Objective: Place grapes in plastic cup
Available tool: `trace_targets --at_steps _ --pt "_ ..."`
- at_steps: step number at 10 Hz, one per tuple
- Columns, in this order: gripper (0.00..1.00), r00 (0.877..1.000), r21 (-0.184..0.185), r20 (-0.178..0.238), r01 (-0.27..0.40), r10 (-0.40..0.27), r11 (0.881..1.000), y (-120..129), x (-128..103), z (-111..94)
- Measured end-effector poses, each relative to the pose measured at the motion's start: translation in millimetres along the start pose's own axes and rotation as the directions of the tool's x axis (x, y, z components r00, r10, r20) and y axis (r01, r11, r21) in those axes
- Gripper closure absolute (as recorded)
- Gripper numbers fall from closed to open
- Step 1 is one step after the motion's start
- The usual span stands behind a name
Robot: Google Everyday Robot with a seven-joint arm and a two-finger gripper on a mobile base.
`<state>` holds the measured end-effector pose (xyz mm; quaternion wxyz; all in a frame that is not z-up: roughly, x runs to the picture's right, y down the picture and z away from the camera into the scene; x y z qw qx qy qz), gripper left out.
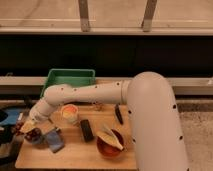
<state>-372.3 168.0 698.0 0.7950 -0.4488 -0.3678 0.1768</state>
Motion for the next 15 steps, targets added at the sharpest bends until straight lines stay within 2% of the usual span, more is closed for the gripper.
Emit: trace_targets --at_steps 5,6,9,12,13,15 --pt "0.28 1.0 -0.01 -0.002 -0.005 0.005 1.0 -3 2 -1" --pt "0.24 1.0 -0.011 -0.003 -0.005 0.005 1.0 -3 2 -1" --pt "0.24 1.0 -0.006 -0.008 0.005 -0.005 1.0 -3 0 -4" --pt "0.24 1.0 0.025 -0.021 0.02 -0.02 0.999 -3 -5 -14" --pt "0.24 0.999 0.057 -0.042 0.032 -0.029 0.998 -3 -10 -23" --pt "0.24 0.993 0.158 -0.108 0.057 -0.04 0.986 -4 -22 -47"
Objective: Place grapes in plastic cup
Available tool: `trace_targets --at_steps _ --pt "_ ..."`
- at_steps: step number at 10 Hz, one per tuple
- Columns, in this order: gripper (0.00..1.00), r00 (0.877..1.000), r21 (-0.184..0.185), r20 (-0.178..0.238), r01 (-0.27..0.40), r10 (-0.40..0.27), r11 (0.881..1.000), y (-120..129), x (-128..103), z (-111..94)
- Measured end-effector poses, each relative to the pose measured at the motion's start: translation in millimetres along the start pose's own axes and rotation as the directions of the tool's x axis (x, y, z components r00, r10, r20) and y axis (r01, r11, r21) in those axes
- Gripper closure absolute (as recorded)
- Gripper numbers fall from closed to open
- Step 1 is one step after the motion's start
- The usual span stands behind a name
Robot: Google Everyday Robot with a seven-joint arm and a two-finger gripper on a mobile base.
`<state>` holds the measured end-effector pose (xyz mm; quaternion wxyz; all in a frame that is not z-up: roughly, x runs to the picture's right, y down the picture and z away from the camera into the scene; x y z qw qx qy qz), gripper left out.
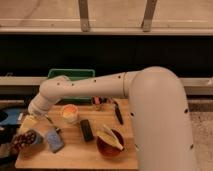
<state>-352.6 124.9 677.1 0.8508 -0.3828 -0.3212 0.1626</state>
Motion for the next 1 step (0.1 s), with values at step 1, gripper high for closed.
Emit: trace_targets --at_steps 1 --pt "0.24 1.0 0.056 -0.028 0.01 -0.009 0.998 -3.2 -5.6 -12.1"
